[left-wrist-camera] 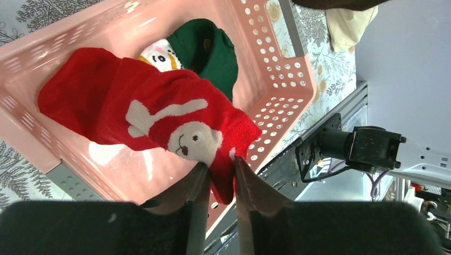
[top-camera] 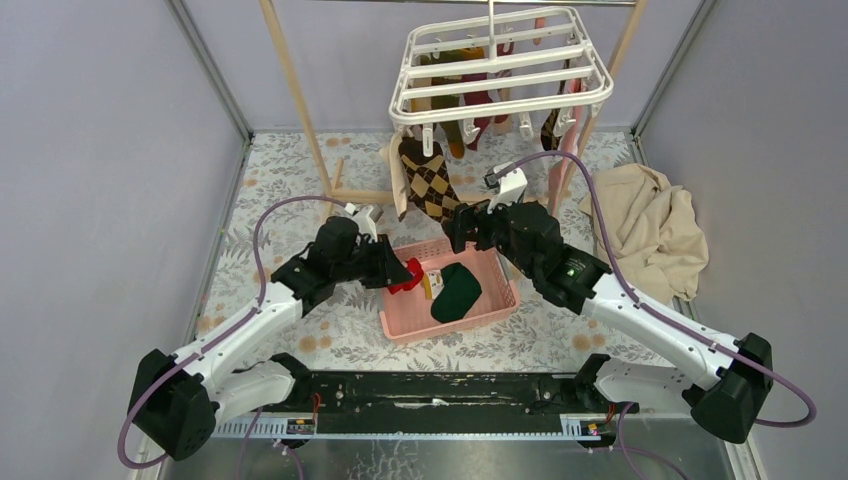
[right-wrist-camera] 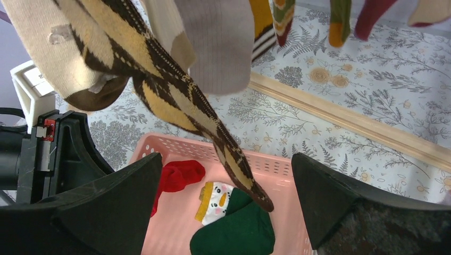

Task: Remove the socks clipped to the hanger
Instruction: Place the sock in the bin, then remove the sock from the hanger.

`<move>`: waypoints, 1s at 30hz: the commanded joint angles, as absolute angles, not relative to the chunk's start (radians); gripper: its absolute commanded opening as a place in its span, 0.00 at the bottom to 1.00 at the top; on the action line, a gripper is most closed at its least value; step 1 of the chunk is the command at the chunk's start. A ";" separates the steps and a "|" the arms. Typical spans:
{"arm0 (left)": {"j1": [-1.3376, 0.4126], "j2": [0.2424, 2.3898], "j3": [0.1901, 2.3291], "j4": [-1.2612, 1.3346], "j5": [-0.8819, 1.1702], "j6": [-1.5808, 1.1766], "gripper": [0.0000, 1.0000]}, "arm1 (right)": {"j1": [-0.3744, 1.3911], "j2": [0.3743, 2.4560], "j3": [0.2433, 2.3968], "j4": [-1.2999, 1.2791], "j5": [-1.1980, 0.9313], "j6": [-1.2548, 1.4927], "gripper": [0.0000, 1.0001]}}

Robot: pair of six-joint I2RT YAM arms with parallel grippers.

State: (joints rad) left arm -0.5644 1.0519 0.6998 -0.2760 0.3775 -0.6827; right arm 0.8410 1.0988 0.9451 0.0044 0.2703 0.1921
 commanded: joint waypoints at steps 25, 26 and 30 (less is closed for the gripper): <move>-0.577 0.999 0.635 -0.277 0.283 -0.664 0.99 | 0.772 1.183 0.892 0.265 0.064 0.177 0.99; -0.577 0.990 0.639 -0.283 0.281 -0.664 0.99 | 0.765 1.189 0.885 0.288 0.043 0.184 1.00; -0.577 0.953 0.649 -0.305 0.266 -0.664 0.99 | 0.748 1.232 0.876 0.360 -0.047 0.207 1.00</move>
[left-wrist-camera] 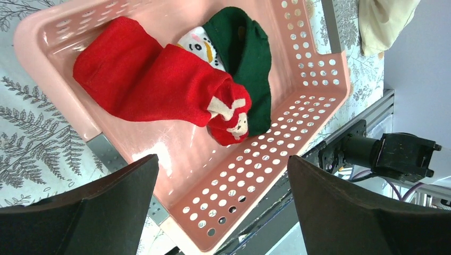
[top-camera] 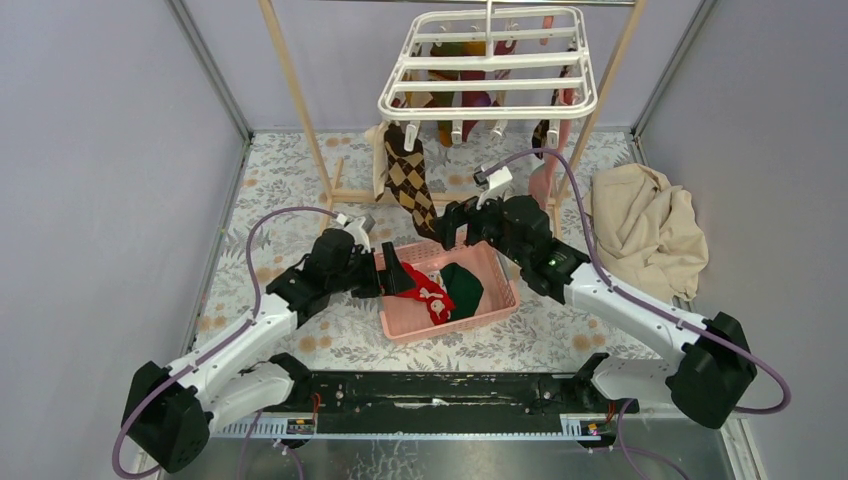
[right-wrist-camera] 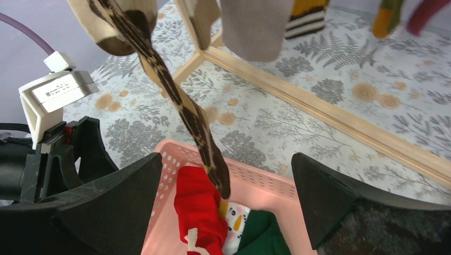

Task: Remove the socks clipped to the hanger
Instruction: Remove the sock from the hanger.

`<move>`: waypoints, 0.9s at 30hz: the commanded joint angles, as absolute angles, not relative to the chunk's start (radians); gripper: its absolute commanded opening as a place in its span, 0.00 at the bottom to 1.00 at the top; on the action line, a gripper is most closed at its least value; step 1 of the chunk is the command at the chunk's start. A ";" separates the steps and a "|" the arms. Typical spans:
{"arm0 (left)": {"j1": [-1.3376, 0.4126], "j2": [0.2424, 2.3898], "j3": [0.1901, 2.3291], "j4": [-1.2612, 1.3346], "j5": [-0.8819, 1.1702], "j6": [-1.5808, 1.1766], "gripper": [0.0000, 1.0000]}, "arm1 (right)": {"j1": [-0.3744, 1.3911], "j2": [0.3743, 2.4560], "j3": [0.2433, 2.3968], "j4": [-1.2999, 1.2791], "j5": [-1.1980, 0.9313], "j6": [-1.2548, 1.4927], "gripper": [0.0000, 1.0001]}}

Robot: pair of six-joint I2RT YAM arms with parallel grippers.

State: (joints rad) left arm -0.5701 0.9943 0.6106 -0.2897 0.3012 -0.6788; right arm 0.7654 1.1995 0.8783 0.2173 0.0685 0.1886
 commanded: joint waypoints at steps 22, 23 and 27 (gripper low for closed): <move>-0.579 0.778 0.596 -0.327 0.242 -0.727 0.99 | 0.746 1.281 0.940 0.338 -0.147 0.248 0.32; -0.580 0.777 0.596 -0.327 0.246 -0.727 0.99 | 0.746 1.277 0.944 0.330 -0.152 0.250 0.26; -0.580 0.781 0.599 -0.326 0.258 -0.721 0.99 | 0.746 1.258 0.945 0.312 -0.169 0.261 0.15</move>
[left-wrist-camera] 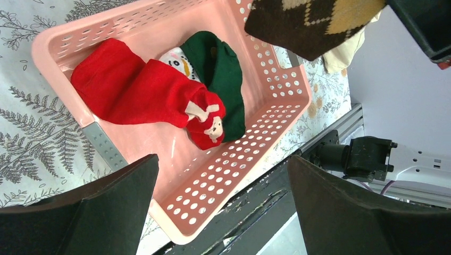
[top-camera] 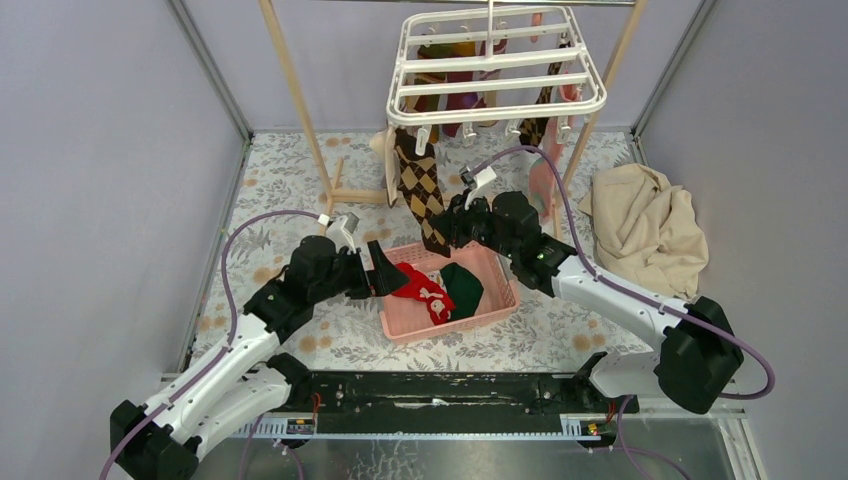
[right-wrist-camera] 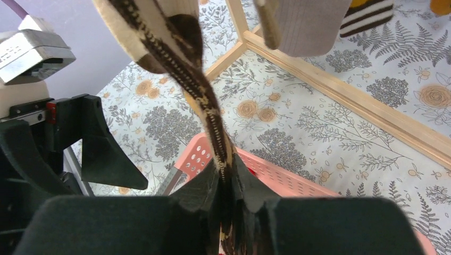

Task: Remove the socks clipped to the hanger
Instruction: Remove the sock from the hanger.

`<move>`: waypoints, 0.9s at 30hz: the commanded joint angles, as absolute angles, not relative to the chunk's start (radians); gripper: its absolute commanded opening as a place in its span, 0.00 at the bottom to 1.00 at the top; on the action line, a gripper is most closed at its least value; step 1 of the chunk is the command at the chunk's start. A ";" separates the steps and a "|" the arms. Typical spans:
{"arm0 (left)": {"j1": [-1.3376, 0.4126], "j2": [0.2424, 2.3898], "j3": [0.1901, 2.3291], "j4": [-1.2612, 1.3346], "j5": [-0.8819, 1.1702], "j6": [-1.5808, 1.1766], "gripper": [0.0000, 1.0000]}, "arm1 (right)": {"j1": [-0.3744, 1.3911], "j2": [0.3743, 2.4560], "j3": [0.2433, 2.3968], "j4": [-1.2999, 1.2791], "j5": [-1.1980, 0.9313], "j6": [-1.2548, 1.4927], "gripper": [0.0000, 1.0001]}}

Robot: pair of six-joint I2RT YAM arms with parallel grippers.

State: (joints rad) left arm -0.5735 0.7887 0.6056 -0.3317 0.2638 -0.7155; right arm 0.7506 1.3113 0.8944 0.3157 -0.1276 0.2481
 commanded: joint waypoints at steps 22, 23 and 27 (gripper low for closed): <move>-0.581 0.742 0.614 -0.148 0.308 -0.804 0.99 | 0.746 1.158 0.925 0.282 -0.324 0.363 0.00; -0.581 0.739 0.619 -0.151 0.306 -0.808 0.99 | 0.746 1.156 0.925 0.283 -0.328 0.367 0.00; -0.581 0.731 0.643 -0.165 0.303 -0.821 0.99 | 0.746 1.148 0.924 0.301 -0.334 0.387 0.00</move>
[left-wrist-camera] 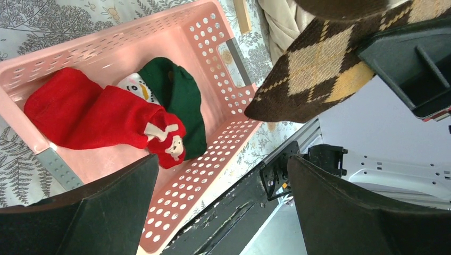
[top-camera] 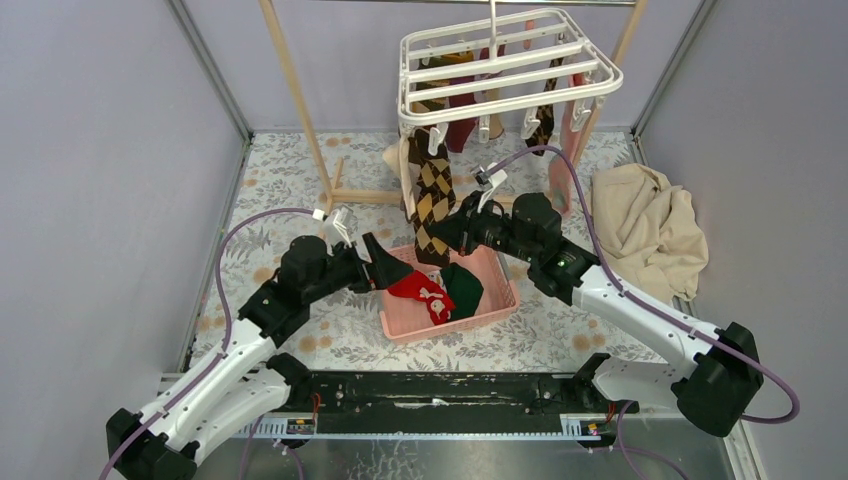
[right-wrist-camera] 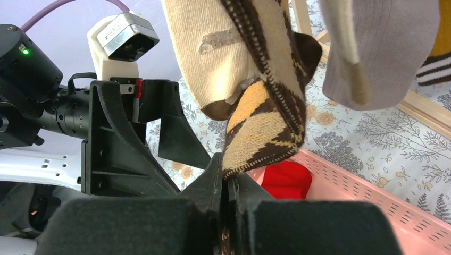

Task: Remove the socks clipped to the hanger
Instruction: Remove the sock from the hanger.

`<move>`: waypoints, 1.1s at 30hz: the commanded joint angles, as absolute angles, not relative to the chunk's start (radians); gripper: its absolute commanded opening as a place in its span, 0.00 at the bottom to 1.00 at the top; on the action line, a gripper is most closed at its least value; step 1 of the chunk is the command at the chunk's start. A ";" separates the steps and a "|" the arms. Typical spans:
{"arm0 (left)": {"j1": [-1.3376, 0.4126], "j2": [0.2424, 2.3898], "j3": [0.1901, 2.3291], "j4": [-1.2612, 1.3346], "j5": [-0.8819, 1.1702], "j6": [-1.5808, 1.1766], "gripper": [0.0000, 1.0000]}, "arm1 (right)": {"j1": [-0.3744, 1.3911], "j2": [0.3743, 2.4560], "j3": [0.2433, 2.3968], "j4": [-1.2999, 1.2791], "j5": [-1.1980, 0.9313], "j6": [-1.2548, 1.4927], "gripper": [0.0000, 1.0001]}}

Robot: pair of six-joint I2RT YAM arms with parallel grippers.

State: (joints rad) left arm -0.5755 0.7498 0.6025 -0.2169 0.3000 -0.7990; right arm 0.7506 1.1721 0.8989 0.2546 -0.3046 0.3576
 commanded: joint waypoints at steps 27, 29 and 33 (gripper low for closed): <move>-0.581 0.813 0.642 0.077 0.496 -0.788 0.99 | 0.734 1.152 1.017 0.282 -0.349 0.442 0.00; -0.581 0.823 0.637 0.102 0.504 -0.791 0.99 | 0.731 1.148 1.017 0.280 -0.355 0.450 0.00; -0.581 0.849 0.608 0.168 0.513 -0.806 0.99 | 0.725 1.138 1.014 0.277 -0.371 0.468 0.00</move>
State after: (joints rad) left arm -0.5762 0.8333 0.6338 0.0311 0.4747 -0.8124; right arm 0.7372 1.1736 0.9661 0.2539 -0.3370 0.4446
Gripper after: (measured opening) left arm 0.987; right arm 0.035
